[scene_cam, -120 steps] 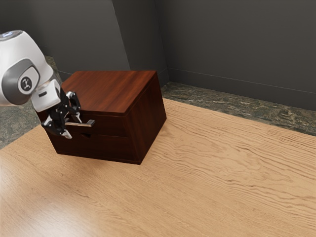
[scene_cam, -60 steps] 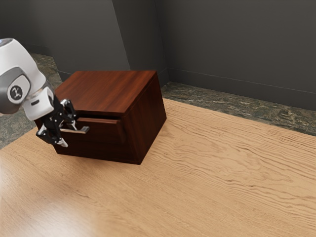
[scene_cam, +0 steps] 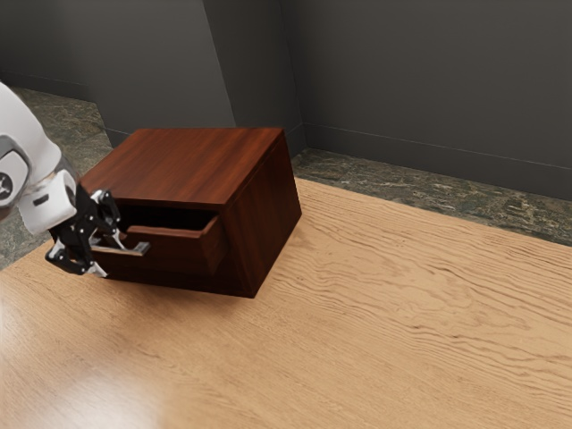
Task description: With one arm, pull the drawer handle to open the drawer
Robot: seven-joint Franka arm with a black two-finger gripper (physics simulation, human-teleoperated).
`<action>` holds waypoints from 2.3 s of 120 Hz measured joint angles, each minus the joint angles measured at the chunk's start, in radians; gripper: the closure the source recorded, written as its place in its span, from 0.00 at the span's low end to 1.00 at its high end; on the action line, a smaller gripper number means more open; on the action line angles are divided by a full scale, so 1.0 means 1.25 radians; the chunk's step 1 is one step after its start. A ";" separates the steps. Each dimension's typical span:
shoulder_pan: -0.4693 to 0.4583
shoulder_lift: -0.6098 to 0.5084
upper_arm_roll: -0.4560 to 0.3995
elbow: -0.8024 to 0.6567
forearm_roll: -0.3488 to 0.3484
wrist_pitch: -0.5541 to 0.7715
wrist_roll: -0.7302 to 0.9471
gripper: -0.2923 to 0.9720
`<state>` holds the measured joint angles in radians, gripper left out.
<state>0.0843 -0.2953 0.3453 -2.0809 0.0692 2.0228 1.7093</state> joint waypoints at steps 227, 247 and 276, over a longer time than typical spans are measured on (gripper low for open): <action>-0.007 -0.382 0.000 -0.302 0.120 0.011 -0.119 0.51; -0.007 -0.382 -0.006 -0.286 0.123 0.011 -0.123 0.49; -0.007 -0.383 -0.049 -0.217 0.121 -0.012 -0.127 0.33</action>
<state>0.0755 -0.7742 0.2836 -2.3518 0.2208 2.0074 1.5504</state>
